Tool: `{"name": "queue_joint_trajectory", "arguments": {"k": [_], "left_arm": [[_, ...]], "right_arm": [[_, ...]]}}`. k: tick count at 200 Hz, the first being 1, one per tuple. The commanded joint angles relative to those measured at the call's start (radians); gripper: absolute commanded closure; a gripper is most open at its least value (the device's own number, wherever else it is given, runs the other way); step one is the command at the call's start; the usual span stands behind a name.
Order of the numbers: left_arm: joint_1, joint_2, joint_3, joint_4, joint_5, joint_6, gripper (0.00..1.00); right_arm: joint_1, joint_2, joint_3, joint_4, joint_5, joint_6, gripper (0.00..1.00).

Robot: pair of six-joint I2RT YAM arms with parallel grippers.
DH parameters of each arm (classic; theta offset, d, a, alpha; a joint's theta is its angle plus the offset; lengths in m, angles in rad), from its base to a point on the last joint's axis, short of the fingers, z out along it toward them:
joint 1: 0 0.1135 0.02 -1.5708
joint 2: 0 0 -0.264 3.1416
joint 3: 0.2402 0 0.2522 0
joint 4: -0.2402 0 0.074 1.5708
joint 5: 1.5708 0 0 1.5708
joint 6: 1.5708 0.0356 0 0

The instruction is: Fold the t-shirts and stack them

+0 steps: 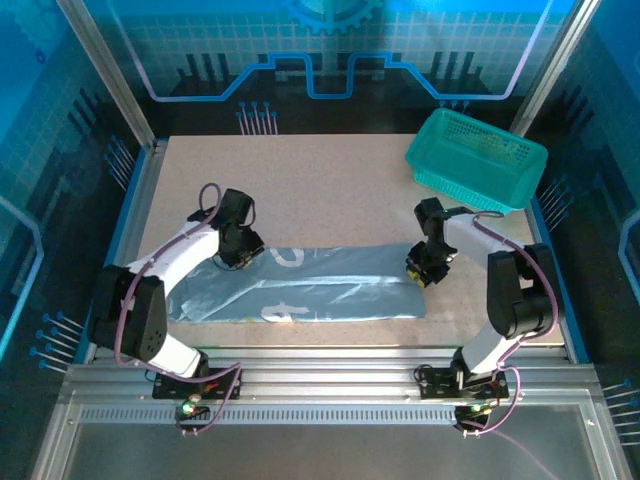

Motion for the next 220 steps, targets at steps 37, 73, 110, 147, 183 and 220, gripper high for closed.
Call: {"name": "queue_joint_trajectory", "arguments": {"k": [37,73,110,147,183,220], "left_arm": [[-0.134,0.118,0.088,0.042,0.106,0.019,0.72],[-0.204,0.21,0.131,-0.035,0.071,0.008,0.76],[-0.213,0.232,0.088,-0.018,0.039,0.018,0.76],[-0.227,0.24,0.03,-0.084,0.063,-0.007,0.8],[-0.201,0.135,0.01,-0.136,0.088,-0.062,0.81],[-0.052,0.057,0.086,-0.151,0.089,-0.071,0.77]], "right_arm": [[-0.025,0.03,-0.07,-0.015,0.027,-0.034,0.83],[-0.026,-0.027,-0.045,-0.045,0.057,-0.059,0.81],[0.021,-0.111,0.013,-0.089,0.103,-0.081,0.79],[0.139,-0.078,0.082,-0.002,0.119,-0.135,0.79],[0.238,0.03,0.16,0.121,0.063,-0.221,0.78],[0.301,0.169,0.257,0.117,0.038,-0.248,0.78]]}}
